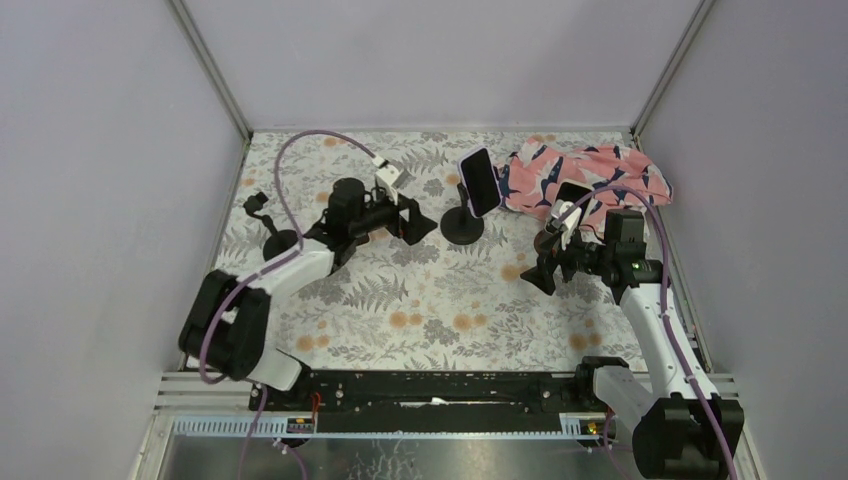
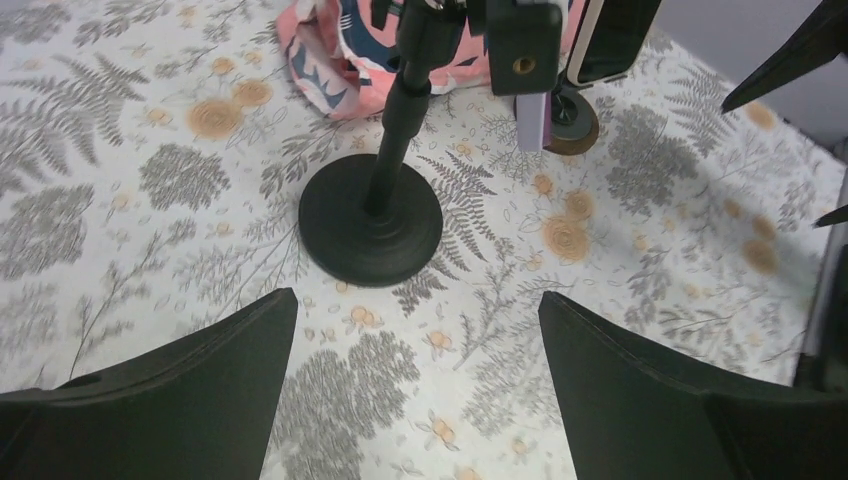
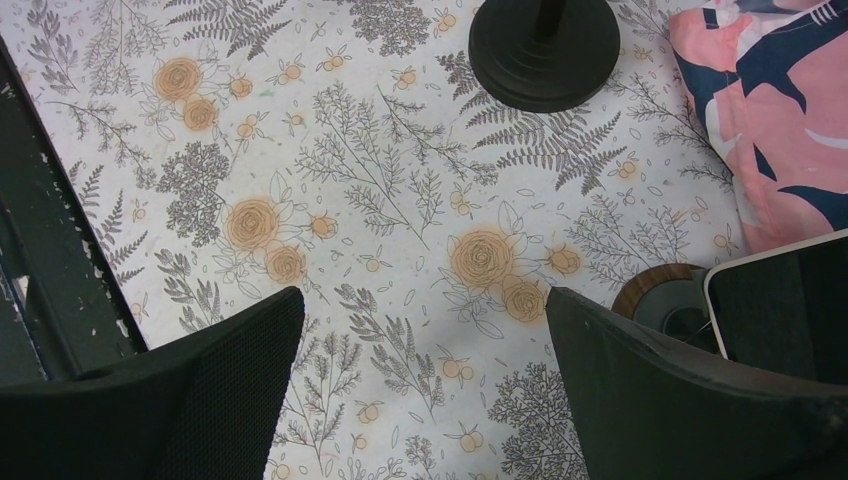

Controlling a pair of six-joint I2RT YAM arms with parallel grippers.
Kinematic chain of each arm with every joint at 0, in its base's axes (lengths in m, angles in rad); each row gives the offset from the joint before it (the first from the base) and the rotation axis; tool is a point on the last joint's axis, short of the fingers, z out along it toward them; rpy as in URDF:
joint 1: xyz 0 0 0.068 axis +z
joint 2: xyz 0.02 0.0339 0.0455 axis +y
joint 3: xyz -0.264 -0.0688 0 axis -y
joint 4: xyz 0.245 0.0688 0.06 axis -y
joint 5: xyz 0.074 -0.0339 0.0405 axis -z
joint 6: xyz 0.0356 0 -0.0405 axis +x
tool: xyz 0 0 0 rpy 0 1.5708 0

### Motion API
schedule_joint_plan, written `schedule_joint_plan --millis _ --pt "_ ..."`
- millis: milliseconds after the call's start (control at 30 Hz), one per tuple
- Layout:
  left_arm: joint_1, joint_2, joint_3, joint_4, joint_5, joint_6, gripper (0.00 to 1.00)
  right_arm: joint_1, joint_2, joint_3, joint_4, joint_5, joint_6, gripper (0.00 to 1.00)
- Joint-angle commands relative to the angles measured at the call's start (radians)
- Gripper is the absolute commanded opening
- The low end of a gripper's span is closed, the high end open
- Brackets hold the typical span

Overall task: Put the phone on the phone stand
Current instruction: Place the phone stand at the center of the board.

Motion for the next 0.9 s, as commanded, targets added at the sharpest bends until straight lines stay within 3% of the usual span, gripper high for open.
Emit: schedule_joint_plan --millis 0,200,367,433,633,867 --pt "0.001 -0.175 -0.014 -0.213 -0.149 -0.161 0.99 -0.006 -0.013 0.047 -0.034 -0.025 -0.033 1.0" --pt "0.005 -0.308 0.111 -0.587 -0.327 -0.209 0.99 -0.006 -0.01 0.054 -0.055 -0.035 -0.053 1.0" --pt "0.027 -0.402 0.12 -0.691 -0.48 -0.236 0.99 -0.007 -0.007 0.057 -0.061 -0.036 -0.058 1.0" --pt "0.059 -0.439 0.09 -0.706 -0.547 -0.306 0.99 -0.006 -0.008 0.058 -0.065 -0.035 -0.06 1.0" --pt "0.231 -0.547 -0.084 -0.672 -0.563 -0.417 0.99 -0.006 -0.011 0.064 -0.071 -0.038 -0.064 1.0" --pt "0.347 -0.633 -0.305 -0.537 -0.749 -0.502 0.96 -0.007 -0.014 0.072 -0.076 -0.036 -0.063 1.0"
